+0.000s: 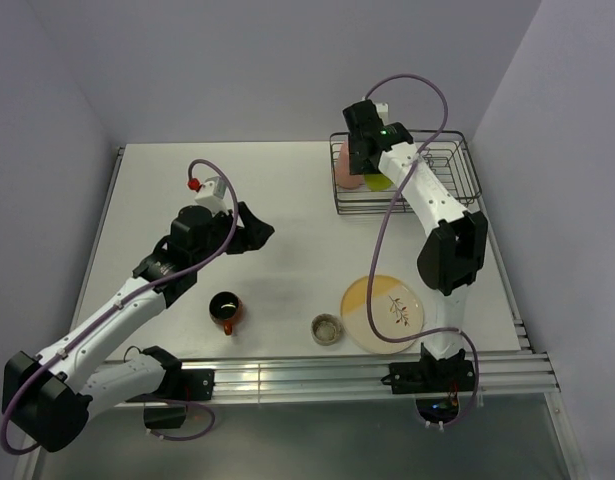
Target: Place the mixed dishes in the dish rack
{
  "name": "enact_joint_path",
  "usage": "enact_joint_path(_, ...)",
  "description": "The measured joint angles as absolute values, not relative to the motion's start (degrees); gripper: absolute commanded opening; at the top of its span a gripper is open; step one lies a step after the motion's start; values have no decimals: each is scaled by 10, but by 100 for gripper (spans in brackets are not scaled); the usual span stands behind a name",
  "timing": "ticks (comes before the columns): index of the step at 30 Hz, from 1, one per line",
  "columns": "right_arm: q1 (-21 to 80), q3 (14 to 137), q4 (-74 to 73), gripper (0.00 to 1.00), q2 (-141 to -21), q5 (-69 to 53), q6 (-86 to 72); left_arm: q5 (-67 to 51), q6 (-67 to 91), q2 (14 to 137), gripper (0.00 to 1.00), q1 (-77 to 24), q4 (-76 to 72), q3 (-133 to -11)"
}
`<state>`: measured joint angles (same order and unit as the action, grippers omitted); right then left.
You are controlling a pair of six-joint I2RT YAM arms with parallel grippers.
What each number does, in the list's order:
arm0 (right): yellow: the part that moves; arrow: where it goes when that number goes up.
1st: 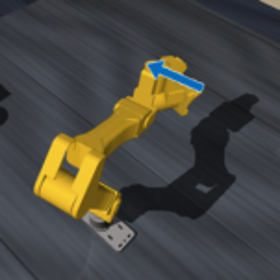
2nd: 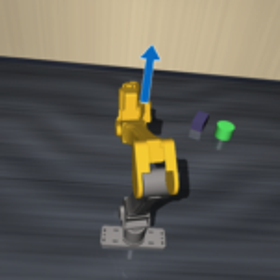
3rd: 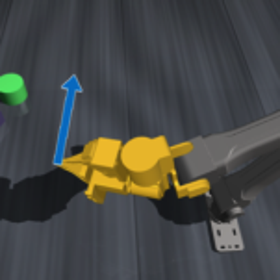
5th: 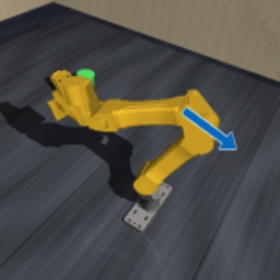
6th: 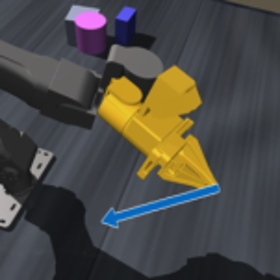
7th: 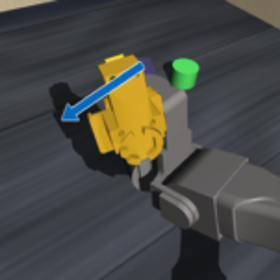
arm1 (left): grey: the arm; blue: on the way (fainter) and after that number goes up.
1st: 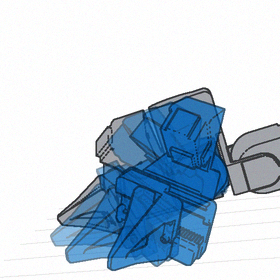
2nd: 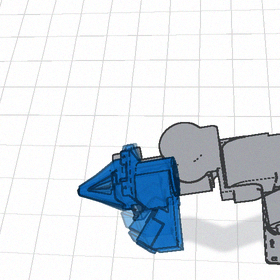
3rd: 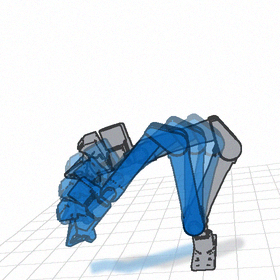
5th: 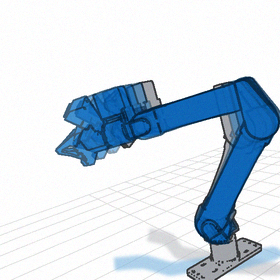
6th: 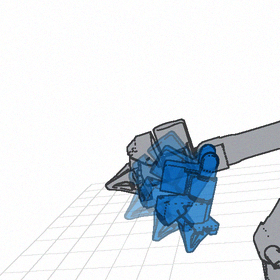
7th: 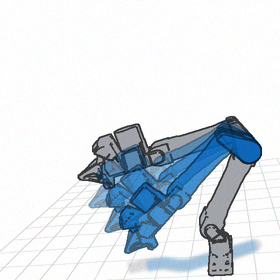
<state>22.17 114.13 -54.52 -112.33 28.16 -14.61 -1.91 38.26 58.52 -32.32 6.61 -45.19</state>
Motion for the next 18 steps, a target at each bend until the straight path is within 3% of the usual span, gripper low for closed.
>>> enact_joint_path(18,202,1165,-549,0,-1205,300,-97,-31,381,599,76,-323,55,-442)
